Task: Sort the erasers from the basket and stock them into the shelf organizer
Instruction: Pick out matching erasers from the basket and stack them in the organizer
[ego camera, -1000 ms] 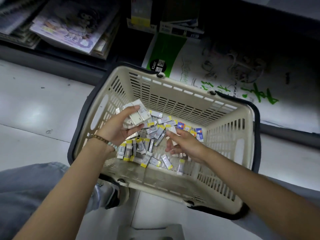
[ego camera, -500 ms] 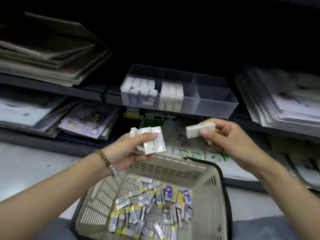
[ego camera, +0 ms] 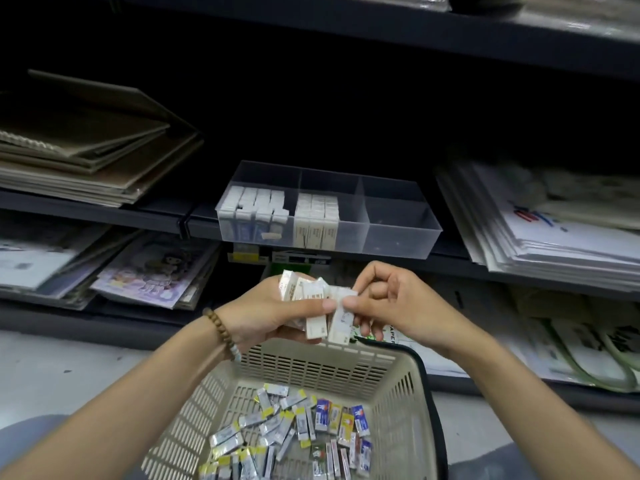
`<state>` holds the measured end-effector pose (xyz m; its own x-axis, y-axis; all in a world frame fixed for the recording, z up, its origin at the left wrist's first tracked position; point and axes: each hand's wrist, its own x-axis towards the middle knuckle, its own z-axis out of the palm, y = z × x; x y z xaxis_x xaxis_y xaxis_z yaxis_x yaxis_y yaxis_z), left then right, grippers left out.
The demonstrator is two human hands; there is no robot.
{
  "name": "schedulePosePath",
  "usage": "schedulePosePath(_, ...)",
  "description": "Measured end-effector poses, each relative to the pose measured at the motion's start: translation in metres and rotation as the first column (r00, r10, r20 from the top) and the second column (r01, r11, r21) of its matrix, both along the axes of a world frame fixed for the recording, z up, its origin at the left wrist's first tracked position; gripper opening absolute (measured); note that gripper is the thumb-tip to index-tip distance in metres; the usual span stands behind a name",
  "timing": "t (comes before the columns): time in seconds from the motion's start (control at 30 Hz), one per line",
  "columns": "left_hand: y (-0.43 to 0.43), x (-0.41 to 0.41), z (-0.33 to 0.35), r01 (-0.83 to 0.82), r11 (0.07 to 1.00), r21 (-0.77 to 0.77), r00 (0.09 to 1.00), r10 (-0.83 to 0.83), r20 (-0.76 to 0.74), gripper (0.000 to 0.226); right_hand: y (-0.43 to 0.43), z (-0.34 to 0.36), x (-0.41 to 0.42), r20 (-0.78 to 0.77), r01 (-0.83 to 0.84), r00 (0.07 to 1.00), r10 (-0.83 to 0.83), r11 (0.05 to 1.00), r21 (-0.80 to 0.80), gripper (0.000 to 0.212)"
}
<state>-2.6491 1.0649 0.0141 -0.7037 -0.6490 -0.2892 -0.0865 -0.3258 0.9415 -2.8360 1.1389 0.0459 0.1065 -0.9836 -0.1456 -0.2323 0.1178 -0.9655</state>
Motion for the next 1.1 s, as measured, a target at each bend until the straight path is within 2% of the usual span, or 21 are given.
schedulePosePath(0.2,-0.005,-0.002,0.002,0.027,0.998,-0.057,1.000,-0.027,0.012,0.044,-0.002,-0.004,-0.005,0.107,0.011,0.994,-0.026,0.991,0.137,0.038)
schedulePosePath(0.37,-0.013,-0.008,0.009,0.029,0.999,-0.015,1.000,-0.029,0.010,0.041,-0.011,0.000,-0.009,0.159,-0.033,0.987,0.004,0.983,0.180,0.031)
schedulePosePath(0.47,-0.024,-0.012,0.021,-0.105,0.994,0.033,0.993,0.107,-0.046,0.050,-0.025,0.021,-0.018,0.130,-0.028,0.991,0.012,0.992,0.120,0.031)
schedulePosePath(0.6,-0.052,-0.002,0.036,-0.325,0.935,0.141,0.915,0.348,-0.205,0.034,-0.065,0.064,-0.041,-0.005,0.147,0.989,-0.148,0.985,-0.091,0.029)
schedulePosePath(0.67,-0.063,0.005,0.037,-0.381,0.908,0.176,0.877,0.415,-0.244,0.023,-0.089,0.079,-0.052,-0.095,0.190,0.975,-0.202,0.973,-0.128,0.033)
schedulePosePath(0.73,-0.070,0.009,0.033,-0.400,0.895,0.200,0.860,0.442,-0.257,0.019,-0.112,0.083,-0.057,-0.182,0.202,0.960,-0.213,0.976,-0.080,0.040)
schedulePosePath(0.9,-0.075,0.011,0.023,-0.377,0.904,0.201,0.879,0.418,-0.231,0.053,-0.151,0.070,-0.050,-0.423,0.173,0.895,-0.138,0.984,0.044,0.045)
schedulePosePath(1.1,-0.076,0.010,0.022,-0.339,0.920,0.196,0.899,0.378,-0.222,0.042,-0.166,0.058,-0.026,-0.603,0.208,0.788,-0.126,0.976,0.068,0.037)
